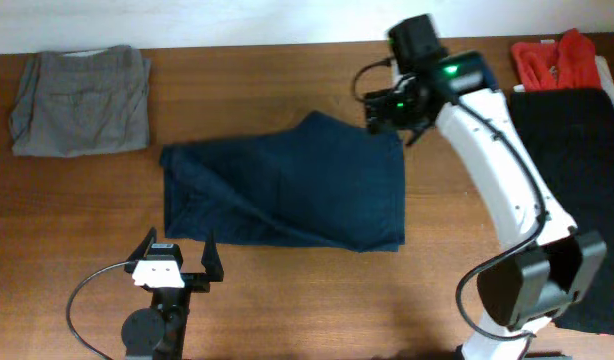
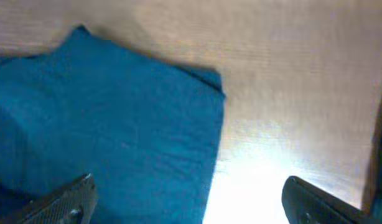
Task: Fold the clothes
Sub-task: 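Lift the navy shorts with the right gripper and drag them to table center, then lower the shorts flat, release, and pull the right arm back right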
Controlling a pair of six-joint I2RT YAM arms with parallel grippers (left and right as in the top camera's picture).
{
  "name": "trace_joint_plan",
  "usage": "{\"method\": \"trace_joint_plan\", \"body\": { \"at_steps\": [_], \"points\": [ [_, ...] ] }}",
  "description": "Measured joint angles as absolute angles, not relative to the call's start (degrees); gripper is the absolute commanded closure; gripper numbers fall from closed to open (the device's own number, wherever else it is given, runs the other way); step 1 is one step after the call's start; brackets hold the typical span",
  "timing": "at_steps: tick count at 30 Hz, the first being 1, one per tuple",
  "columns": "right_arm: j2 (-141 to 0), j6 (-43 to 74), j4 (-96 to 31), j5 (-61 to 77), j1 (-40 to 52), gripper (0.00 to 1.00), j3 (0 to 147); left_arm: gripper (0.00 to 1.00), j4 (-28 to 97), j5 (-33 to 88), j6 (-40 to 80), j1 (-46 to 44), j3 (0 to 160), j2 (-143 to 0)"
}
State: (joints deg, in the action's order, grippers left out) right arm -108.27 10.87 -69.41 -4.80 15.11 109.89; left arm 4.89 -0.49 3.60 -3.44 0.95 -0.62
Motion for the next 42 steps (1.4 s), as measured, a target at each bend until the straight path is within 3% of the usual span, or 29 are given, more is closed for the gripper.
{"method": "trace_joint_plan", "body": {
  "at_steps": [3, 10, 19, 25, 27, 28, 29, 32, 38, 39, 40, 41, 42],
  "points": [
    [-108.4, 11.0, -72.0, 0.4, 10.8, 0.02, 109.9, 0.01, 4.9, -0.5, 3.6, -3.4, 1.0, -0.6],
    [-114.5, 10.9, -70.7, 3.2, 10.5, 0.02, 100.8, 0.01, 4.9, -0.5, 3.6, -3.4, 1.0, -0.6],
    [-115.8, 11.0, -54.5, 3.4, 10.5, 0.11, 81.6, 0.01, 4.9, -0.5, 3.6, -3.4, 1.0, -0.6],
    [-115.8, 12.2, -51.7, 4.2, 10.5, 0.45, 77.7, 0.01, 4.9, -0.5, 3.6, -3.4, 1.0, -0.6],
    [-115.8, 12.8, -50.9, 4.4, 10.5, 0.69, 77.3, 0.01, 4.9, -0.5, 3.6, -3.4, 1.0, -0.6],
    [-115.8, 13.0, -50.3, 4.4, 10.5, 0.76, 77.0, 0.01, 4.9, -0.5, 3.6, -3.4, 1.0, -0.6],
    [-115.8, 13.0, -50.0, 4.3, 10.5, 0.94, 76.8, 0.01, 4.9, -0.5, 3.6, -3.4, 1.0, -0.6],
    [-115.6, 14.1, -49.6, 4.4, 10.5, 0.96, 76.7, 0.01, 4.9, -0.5, 3.6, -3.4, 1.0, -0.6],
    [-115.8, 15.0, -58.7, -5.9, 6.2, 0.96, 78.7, 0.01, 4.9, -0.5, 3.6, -3.4, 1.0, -0.6],
    [-115.9, 15.0, -61.5, -8.4, 5.3, 0.85, 80.6, 0.01, 4.9, -0.5, 3.6, -3.4, 1.0, -0.6],
    [-115.9, 15.0, -62.4, -9.7, 4.9, 0.64, 82.0, 0.01, 4.9, -0.5, 3.6, -3.4, 1.0, -0.6],
    [-115.9, 14.8, -63.0, -11.0, 4.6, 0.05, 84.0, 0.01, 4.9, -0.5, 3.6, -3.4, 1.0, -0.6],
    [-115.9, 15.2, -63.5, -12.2, 4.6, 0.02, 86.3, 0.01, 4.9, -0.5, 3.6, -3.4, 1.0, -0.6]
  ]
}}
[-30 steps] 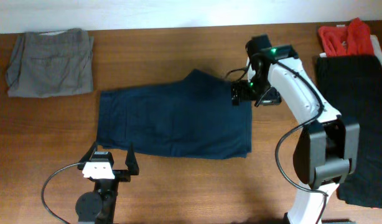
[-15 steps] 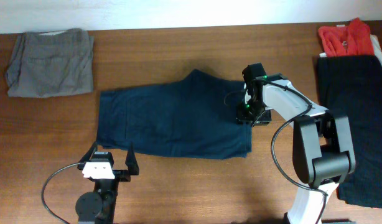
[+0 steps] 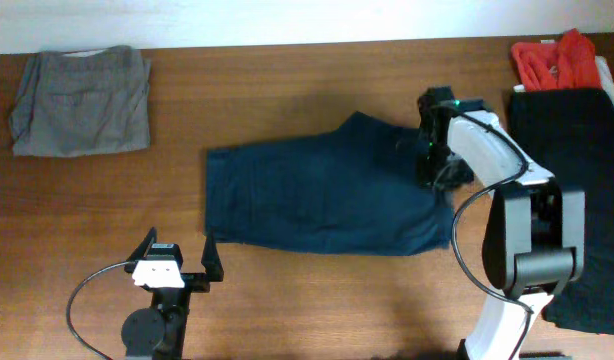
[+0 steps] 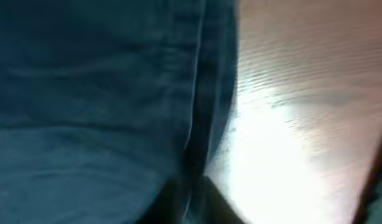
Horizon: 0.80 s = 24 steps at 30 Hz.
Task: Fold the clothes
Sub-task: 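Lower the shorts flat, release, and pull the right arm back right, then grasp the left end of the navy shorts with the left gripper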
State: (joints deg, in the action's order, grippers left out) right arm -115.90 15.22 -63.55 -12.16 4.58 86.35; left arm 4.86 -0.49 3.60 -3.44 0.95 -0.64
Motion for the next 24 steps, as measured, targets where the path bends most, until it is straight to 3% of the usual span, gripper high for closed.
{"method": "trace_joint_plan", "body": {
  "at_steps": [11, 18, 24],
  "points": [
    [-116.0, 14.9, -71.9, -14.6, 2.5, 0.02, 110.9, 0.01, 4.9, -0.5, 3.6, -3.4, 1.0, -0.6],
    [-116.0, 14.9, -71.5, -23.8, -13.5, 0.02, 114.3, 0.01, 4.9, -0.5, 3.6, -3.4, 1.0, -0.6],
    [-116.0, 14.9, -71.6, -24.2, -17.6, 0.02, 114.3, 0.01, 4.9, -0.5, 3.6, -3.4, 1.0, -0.6]
  ]
}}
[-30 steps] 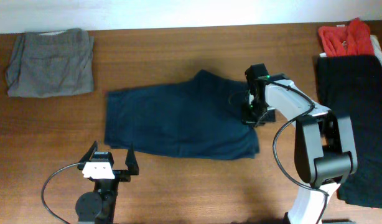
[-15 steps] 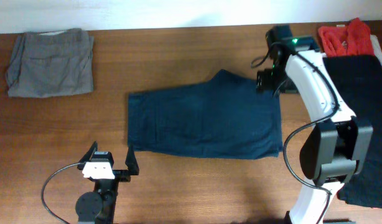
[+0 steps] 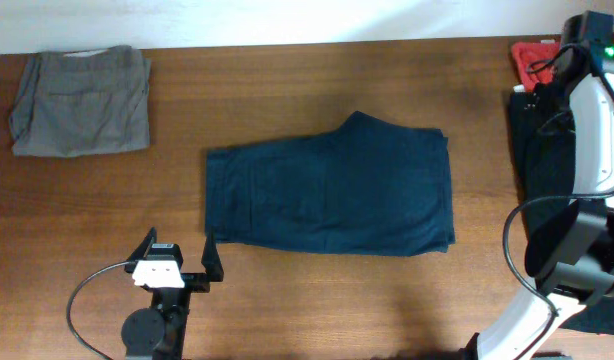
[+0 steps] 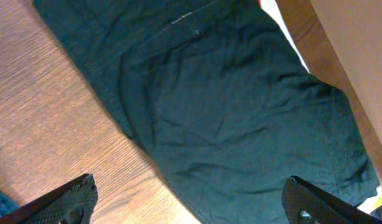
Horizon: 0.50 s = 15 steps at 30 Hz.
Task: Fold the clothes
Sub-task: 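Grasp the left end of the navy shorts with the left gripper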
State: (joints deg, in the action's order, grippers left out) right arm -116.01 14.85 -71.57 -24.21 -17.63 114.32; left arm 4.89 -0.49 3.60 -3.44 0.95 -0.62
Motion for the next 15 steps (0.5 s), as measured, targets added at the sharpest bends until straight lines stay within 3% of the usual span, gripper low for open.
{"method": "trace_joint_plan", "body": {
  "at_steps": [13, 15],
  "points": [
    [-116.0, 14.8, -71.6, -24.2, -17.9, 0.02, 114.3, 0.01, 4.9, -0.4, 3.7, -3.4, 1.0, -0.6],
    [-116.0, 14.8, -71.6, -24.2, -17.9, 0.02, 114.3, 0.01, 4.2, 3.8, 5.8, -3.4, 1.0, -0.6]
  ]
}}
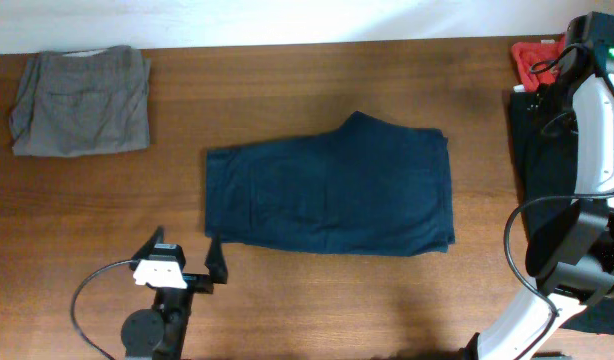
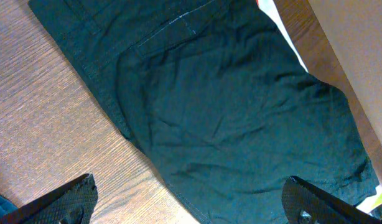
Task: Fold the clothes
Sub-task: 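Grasp the left end of the navy shorts with the left gripper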
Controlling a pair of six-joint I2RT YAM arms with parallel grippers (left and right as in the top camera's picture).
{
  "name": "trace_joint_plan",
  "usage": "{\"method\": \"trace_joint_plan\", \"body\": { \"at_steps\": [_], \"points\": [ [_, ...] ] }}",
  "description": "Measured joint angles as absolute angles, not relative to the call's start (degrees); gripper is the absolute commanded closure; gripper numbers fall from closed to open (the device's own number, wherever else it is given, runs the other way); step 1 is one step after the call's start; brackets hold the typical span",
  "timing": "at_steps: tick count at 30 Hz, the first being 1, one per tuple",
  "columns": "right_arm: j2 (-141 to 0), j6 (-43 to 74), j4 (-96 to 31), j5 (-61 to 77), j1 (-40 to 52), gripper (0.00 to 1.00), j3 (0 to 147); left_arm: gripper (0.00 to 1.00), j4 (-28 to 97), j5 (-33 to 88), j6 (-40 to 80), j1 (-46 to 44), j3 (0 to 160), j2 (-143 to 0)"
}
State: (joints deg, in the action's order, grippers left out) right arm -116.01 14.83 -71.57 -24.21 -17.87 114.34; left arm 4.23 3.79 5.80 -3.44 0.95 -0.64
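Observation:
Navy blue shorts (image 1: pixel 332 185) lie folded flat in the middle of the table, with no gripper touching them. At the table's far right corner my right gripper (image 1: pixel 552 85) hangs over a black garment (image 1: pixel 547 150). In the right wrist view this gripper (image 2: pixel 188 202) is open, its fingertips (image 2: pixel 69 199) wide apart above the dark cloth (image 2: pixel 241 106), nothing between them. My left gripper (image 1: pixel 185 250) stands open at the front edge, just in front of the shorts' near left corner.
Folded grey shorts (image 1: pixel 82 100) rest at the back left. A red garment (image 1: pixel 552 60) lies at the back right beside the black one. Bare wooden table (image 1: pixel 287 80) surrounds the navy shorts.
The left gripper has shifted slightly to the right. The right gripper has barely moved over the black garment. The navy shorts lie as before.
My right gripper hung open above the far right corner of the navy shorts, which lay left of centre. Then it was low on their right edge, and the shorts lay further right. Later it was open over the black garment, the shorts flat mid-table.

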Motion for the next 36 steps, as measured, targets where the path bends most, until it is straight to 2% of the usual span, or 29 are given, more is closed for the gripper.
{"method": "trace_joint_plan", "body": {
  "at_steps": [4, 6, 8, 11, 13, 16, 18, 19, 20, 21, 26, 31, 36],
  "points": [
    [-116.0, 14.9, -71.6, -24.2, -17.9, 0.02, 114.3, 0.01, 3.1, 14.3, 8.4, -3.4, 0.9, -0.6],
    [-116.0, 14.9, -71.6, -24.2, -17.9, 0.02, 114.3, 0.01, -1.2, 19.4, 8.9, -3.5, 0.8, -0.6],
    [-116.0, 14.9, -71.6, -24.2, -17.9, 0.02, 114.3, 0.01, -3.4, 19.3, 8.8, -3.5, 1.6, -0.7],
    [-116.0, 14.8, -71.6, -24.4, -17.9, 0.02, 114.3, 0.01, 3.3, 15.4, 6.3, -3.5, 9.5, -4.5],
    [-116.0, 14.8, -71.6, -24.5, -17.9, 0.02, 114.3, 0.01, 4.5, 14.0, 3.4, -3.5, 16.1, -11.5],
    [-116.0, 14.8, -71.6, -24.6, -17.9, 0.02, 114.3, 0.01, 10.6, 12.5, 0.7, -3.5, 30.6, -30.1],
    [-116.0, 14.8, -71.6, -24.7, -17.9, 0.02, 114.3, 0.01, 24.6, 11.9, 0.0, -3.6, 44.1, -46.7],
    [-116.1, 14.8, -71.5, -24.8, -17.9, 0.02, 114.3, 0.01, 27.5, 11.6, -0.1, -3.6, 48.0, -52.0],
    [-116.1, 14.8, -71.5, -24.8, -17.9, 0.02, 114.4, 0.01, 36.2, 11.4, -0.3, -3.6, 58.4, -64.0],
    [-116.1, 14.9, -71.7, -24.7, -17.9, 0.02, 114.4, 0.01, 39.4, 11.3, -0.3, -3.6, 62.3, -69.7],
    [-116.1, 14.8, -71.6, -24.8, -17.9, 0.02, 114.4, 0.01, 39.2, 11.7, 0.0, -3.4, 66.4, -83.6],
    [-116.1, 14.8, -71.6, -24.8, -17.9, 0.02, 114.4, 0.01, 39.8, 10.5, 10.6, 1.7, 66.7, -96.5],
    [-116.1, 14.8, -71.6, -24.8, -17.9, 0.02, 114.4, 0.01, 39.8, 10.7, 12.3, -0.9, 66.7, -106.0]
  ]
}}
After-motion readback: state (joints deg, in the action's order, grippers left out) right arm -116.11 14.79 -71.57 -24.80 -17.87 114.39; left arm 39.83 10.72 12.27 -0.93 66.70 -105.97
